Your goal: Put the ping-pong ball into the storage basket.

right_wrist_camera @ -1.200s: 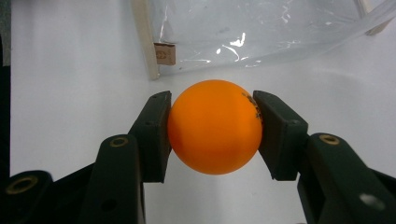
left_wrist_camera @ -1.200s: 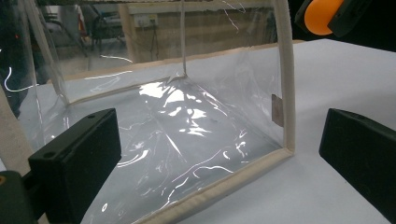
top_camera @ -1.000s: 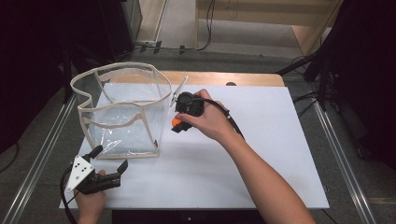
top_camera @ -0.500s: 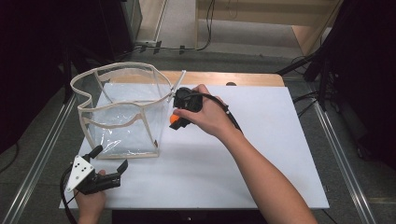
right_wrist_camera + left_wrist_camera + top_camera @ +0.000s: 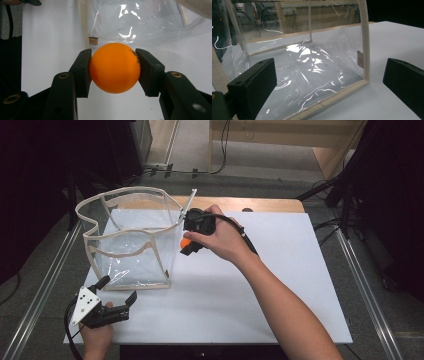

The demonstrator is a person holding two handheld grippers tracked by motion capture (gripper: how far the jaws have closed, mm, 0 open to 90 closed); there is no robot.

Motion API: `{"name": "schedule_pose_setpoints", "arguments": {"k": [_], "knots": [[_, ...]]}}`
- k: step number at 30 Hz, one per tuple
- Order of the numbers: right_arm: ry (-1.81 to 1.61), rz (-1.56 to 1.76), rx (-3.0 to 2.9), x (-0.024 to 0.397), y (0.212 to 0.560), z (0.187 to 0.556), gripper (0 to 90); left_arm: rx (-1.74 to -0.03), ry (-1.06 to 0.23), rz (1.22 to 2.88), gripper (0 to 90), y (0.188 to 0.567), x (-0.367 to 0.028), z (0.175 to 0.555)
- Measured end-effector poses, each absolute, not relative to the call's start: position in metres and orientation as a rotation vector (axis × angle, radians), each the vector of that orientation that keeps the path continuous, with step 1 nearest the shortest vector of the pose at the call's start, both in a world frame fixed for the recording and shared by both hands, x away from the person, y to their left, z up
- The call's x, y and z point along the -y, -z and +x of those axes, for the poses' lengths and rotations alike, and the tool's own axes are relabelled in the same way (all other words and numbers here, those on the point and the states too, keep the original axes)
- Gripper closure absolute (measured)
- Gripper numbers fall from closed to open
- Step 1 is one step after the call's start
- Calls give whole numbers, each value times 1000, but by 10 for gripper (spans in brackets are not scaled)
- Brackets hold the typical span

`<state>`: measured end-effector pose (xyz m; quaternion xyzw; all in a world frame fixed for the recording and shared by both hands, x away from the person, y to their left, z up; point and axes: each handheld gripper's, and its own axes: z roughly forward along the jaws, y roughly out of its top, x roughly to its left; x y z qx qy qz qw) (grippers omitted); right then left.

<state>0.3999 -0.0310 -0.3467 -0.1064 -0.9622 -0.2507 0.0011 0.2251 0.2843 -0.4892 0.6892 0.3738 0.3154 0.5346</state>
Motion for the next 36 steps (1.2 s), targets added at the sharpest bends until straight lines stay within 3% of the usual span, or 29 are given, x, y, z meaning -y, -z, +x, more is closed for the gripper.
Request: {"name": "schedule_pose_setpoints", "arguments": {"k": [36], "knots": [[794, -306, 3032, 31, 308, 411, 479, -889, -750, 1643, 0, 489, -285, 225]]}}
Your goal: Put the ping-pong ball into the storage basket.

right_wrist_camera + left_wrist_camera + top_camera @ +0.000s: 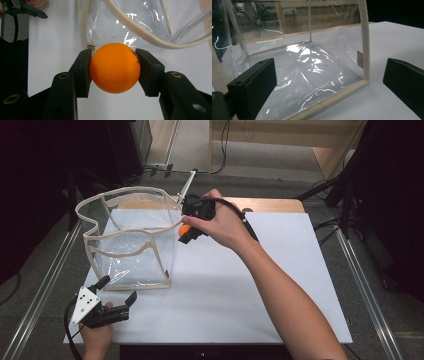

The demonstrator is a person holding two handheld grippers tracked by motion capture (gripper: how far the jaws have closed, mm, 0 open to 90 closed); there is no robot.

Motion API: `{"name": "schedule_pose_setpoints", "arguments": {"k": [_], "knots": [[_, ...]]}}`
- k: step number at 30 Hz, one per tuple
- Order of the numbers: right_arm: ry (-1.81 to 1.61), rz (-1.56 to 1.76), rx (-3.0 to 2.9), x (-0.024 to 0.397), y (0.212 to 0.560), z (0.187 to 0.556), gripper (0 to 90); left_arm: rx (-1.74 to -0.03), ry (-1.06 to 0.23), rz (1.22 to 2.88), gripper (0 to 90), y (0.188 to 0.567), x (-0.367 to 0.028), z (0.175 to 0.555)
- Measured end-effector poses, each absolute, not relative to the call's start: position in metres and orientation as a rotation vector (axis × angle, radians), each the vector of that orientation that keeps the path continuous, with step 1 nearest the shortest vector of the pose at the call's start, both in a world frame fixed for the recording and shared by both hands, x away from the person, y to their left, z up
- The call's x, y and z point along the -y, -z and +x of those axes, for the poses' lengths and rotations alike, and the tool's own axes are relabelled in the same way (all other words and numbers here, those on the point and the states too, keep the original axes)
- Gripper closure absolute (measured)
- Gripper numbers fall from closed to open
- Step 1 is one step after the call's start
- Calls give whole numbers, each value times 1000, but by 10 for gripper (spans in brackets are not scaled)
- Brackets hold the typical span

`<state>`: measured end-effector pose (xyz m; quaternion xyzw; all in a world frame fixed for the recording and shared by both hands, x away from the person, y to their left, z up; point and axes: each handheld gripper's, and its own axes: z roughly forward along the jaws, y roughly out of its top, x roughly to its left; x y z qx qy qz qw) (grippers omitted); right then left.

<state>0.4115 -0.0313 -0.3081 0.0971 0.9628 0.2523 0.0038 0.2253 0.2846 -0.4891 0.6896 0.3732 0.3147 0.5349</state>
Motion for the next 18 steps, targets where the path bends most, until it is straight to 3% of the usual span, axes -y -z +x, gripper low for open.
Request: {"name": "schedule_pose_setpoints", "arguments": {"k": [18], "knots": [[-772, 294, -3012, 28, 289, 416, 479, -889, -751, 1642, 0, 489, -285, 225]]}}
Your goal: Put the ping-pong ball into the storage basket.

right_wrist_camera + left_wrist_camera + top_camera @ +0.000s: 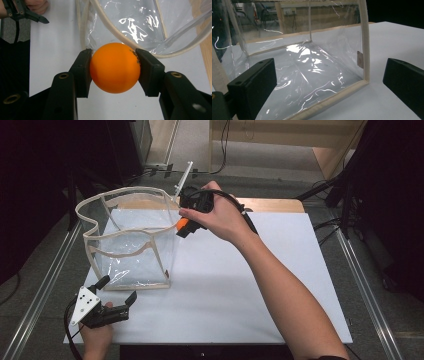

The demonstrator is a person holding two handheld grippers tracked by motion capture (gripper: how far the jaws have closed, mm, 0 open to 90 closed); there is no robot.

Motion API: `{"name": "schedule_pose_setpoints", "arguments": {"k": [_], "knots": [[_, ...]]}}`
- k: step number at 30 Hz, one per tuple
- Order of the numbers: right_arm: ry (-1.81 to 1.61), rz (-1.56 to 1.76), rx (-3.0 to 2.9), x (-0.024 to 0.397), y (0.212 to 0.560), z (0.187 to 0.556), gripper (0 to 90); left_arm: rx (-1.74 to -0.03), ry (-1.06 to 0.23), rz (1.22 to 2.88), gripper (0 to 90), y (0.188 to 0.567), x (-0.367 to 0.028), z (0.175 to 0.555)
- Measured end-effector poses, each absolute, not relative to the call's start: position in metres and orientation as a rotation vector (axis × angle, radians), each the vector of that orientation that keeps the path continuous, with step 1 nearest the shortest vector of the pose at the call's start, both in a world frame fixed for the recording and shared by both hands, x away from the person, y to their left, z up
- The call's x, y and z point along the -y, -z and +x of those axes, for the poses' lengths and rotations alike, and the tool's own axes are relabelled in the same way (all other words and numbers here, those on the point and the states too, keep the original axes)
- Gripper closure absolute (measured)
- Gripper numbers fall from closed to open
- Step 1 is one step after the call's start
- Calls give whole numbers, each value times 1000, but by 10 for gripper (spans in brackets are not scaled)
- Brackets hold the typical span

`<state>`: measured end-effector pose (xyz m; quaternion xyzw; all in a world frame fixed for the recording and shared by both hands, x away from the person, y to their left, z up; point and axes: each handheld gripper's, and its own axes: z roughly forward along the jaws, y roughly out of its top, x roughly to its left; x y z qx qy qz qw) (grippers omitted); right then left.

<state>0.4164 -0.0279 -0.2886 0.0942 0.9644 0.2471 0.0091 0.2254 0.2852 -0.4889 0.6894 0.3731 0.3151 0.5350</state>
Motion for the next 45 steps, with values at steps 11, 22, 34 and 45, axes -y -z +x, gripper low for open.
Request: {"name": "schedule_pose_setpoints", "arguments": {"k": [11, 22, 34, 45], "knots": [[-759, 307, -3013, 26, 283, 422, 479, -888, -750, 1644, 0, 489, -285, 225], [-760, 303, -3007, 22, 275, 426, 479, -888, -748, 1643, 0, 489, -286, 225], [-760, 305, -3002, 16, 269, 430, 479, -889, -745, 1638, 0, 489, -286, 225], [-755, 305, -3004, 7, 268, 435, 479, -891, -742, 1635, 0, 489, -286, 225]]}}
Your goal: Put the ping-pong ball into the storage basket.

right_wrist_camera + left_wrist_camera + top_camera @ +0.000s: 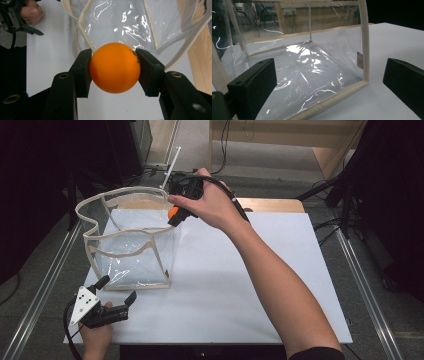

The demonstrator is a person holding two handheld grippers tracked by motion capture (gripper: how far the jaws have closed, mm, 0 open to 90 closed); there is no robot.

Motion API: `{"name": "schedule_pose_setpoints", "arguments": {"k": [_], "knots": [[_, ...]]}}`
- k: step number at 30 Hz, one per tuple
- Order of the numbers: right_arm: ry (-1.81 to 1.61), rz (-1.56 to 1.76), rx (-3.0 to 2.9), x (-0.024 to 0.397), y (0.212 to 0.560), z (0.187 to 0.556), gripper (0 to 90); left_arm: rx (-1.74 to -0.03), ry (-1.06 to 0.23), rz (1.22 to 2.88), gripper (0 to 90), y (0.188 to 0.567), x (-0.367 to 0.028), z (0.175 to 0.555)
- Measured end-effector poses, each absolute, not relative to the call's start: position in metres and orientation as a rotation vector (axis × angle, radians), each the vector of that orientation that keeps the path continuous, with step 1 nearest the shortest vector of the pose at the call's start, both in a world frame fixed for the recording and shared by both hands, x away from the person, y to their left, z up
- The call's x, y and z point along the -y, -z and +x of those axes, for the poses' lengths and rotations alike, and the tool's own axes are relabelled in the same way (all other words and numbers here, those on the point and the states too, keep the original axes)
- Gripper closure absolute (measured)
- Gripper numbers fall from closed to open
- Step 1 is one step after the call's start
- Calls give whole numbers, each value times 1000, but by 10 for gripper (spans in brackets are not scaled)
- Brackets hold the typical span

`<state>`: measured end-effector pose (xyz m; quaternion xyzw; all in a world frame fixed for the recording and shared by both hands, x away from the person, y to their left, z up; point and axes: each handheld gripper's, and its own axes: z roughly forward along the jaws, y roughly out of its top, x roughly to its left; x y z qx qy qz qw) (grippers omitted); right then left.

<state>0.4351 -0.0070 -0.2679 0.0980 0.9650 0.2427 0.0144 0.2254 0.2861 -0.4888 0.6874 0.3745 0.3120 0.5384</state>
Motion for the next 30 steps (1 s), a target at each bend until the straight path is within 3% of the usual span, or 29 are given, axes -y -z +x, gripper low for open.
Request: {"name": "schedule_pose_setpoints", "arguments": {"k": [30], "knots": [[-742, 356, -2996, -14, 278, 446, 475, -893, -732, 1621, 0, 489, -287, 226]]}}
